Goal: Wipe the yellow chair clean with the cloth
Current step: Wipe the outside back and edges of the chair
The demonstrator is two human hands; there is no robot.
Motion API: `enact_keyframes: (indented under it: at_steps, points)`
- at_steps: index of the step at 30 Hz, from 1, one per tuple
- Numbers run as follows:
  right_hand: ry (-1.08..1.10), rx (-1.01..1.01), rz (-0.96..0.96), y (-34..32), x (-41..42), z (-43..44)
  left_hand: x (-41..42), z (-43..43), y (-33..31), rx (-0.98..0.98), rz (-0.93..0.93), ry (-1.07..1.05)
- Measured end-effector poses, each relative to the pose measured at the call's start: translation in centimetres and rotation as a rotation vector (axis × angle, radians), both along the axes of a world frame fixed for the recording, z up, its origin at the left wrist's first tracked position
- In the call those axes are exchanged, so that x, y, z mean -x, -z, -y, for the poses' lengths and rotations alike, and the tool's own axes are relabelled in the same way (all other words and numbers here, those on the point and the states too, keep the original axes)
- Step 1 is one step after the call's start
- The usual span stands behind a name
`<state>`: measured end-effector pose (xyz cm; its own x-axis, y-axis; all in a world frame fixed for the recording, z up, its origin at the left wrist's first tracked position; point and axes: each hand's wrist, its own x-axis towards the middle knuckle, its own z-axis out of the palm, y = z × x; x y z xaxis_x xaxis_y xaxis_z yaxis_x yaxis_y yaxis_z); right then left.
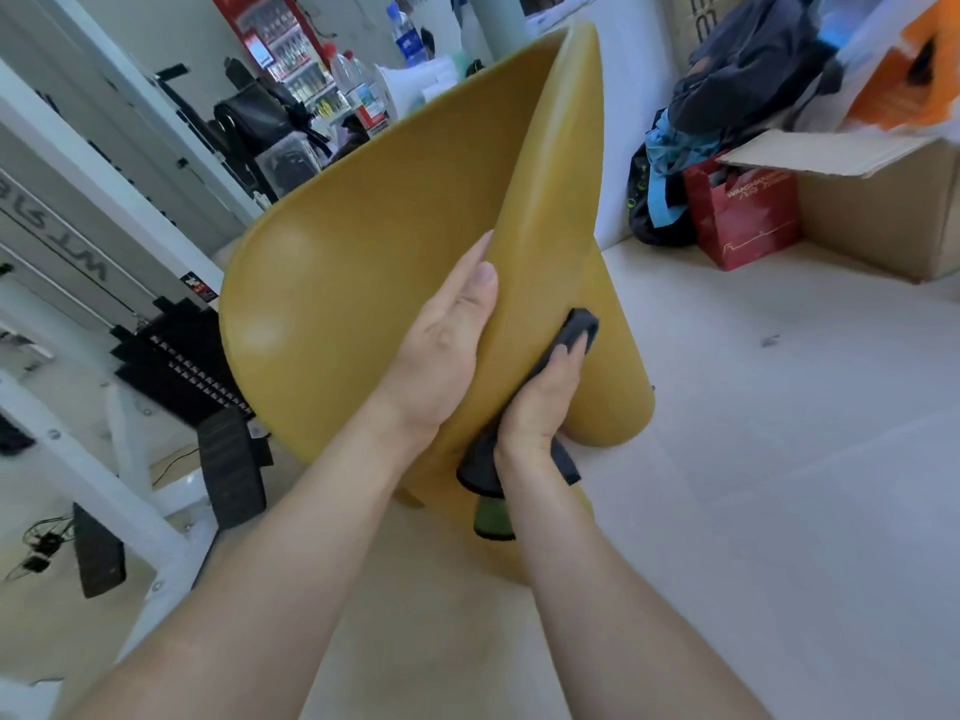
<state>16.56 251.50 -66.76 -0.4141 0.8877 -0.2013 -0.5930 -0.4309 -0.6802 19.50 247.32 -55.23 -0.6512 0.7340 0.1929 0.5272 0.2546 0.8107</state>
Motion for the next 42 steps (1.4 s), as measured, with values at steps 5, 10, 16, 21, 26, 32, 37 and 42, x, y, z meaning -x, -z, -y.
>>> enact_keyframes:
  at_steps: [5,10,16,21,26,32,37,42]
  points:
    - [-0.246,0.36,-0.018,0.6,0.7,2.6,0.1,4.8,2.1,-0.053,0.03,-0.13]
    - [-0.431,0.555,0.02,-2.3,-1.1,7.8,0.9,10.1,5.0,-0.077,0.081,-0.295]
    - [-0.238,0.263,0.045,-4.4,-3.9,5.2,0.0,9.2,4.6,-0.107,0.148,-0.177]
    - [0.11,-0.163,0.089,-4.4,-2.3,-0.4,-0.6,8.6,4.5,0.019,-0.031,-0.293]
    - [-0.069,-0.015,0.058,-2.1,-0.5,-2.4,-0.3,8.7,4.8,0.032,-0.086,-0.309]
    - [0.264,-0.267,0.045,-6.5,-4.9,-0.3,-0.4,4.3,5.0,0.054,-0.195,-0.271]
    - [0.197,-0.265,0.063,-3.9,-3.3,-7.4,-1.1,0.1,4.3,0.138,-0.307,-0.118]
    - [-0.161,-0.009,-0.011,2.5,-1.3,-4.3,-1.2,-5.8,3.7,0.195,-0.354,-0.129]
